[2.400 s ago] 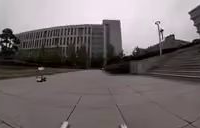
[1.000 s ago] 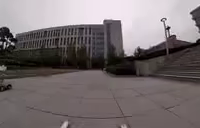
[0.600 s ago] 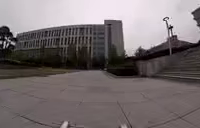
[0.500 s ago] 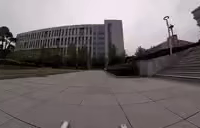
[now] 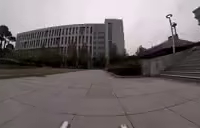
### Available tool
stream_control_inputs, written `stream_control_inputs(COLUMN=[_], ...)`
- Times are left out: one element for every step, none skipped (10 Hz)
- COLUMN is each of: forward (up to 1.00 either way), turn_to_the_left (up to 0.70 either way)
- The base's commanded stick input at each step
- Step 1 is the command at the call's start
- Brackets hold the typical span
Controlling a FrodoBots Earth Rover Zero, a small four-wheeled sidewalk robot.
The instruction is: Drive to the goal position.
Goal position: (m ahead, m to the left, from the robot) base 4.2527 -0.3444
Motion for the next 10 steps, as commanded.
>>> stream_control_inputs(forward=[0.70, 0.70, 0.70, 0.70, 0.70, 0.70, 0.70, 0.70, 0.70, 0.70], turn_to_the_left=[0.00, 0.00, 0.00, 0.00, 0.00, 0.00, 0.00, 0.00, 0.00, 0.00])
